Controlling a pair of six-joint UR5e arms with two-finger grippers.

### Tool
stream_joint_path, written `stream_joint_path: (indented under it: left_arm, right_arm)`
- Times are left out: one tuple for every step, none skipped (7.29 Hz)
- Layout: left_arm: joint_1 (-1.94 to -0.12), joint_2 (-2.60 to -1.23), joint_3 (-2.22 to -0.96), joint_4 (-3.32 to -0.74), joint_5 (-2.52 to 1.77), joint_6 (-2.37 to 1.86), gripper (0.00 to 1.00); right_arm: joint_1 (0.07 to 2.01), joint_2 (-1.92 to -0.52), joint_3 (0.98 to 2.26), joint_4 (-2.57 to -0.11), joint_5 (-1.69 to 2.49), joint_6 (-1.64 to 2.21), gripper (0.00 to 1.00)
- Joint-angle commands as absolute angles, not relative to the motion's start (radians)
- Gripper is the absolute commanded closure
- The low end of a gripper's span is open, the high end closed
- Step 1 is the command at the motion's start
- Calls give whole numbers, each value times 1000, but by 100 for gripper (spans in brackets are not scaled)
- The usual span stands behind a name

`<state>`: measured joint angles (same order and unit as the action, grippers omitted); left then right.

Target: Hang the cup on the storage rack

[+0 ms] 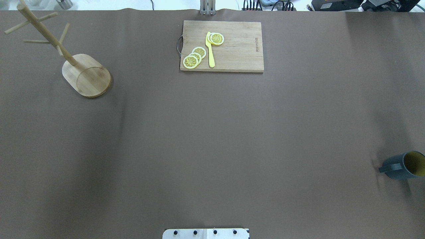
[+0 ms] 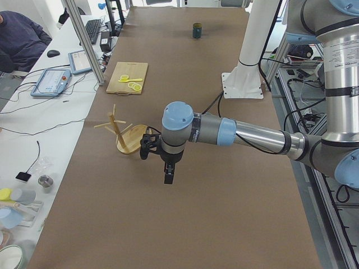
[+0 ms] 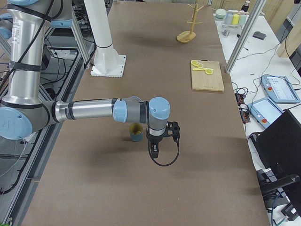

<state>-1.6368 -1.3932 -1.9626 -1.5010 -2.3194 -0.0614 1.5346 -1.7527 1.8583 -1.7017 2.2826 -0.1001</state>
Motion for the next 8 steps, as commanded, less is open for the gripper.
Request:
stream_joint_path:
  left_arm:
    - [-1637, -1378, -1968, -1502, -2319, -61, 1]
    - [-1637, -1378, -1970, -1503, -2319, -61, 1]
    - [-1637, -1378, -1977, -1503, -2319, -61, 1]
    - [-1634, -1381, -1974, -1503, -2312, -61, 1]
    - [-1634, -1390, -1967, -1506, -2312, -61, 1]
    - [-1634, -1394, -1970, -1512, -2315, -61, 1]
    - [-1637, -1408, -1962, -1554, -2313, -60, 1]
    - [-1637, -1411, -1960, -1624, -2313, -60, 1]
  right_arm:
    - [1537, -1817, 1859, -1549, 2284, -97, 0]
    - [1537, -1816, 1856, -1458, 2275, -98, 0]
    - [1537, -1813, 1853, -1453, 2273, -95, 0]
    - [1537, -1810, 1864, -1436, 2284, -103, 0]
    - [1537, -1815, 1862, -1425, 2287, -104, 0]
    - [1537, -1818, 1865, -1427, 2286, -94, 0]
    - [1537, -1769, 1855, -1427, 2283, -94, 0]
    - [1557, -1763, 1868, -1425, 2283, -94, 0]
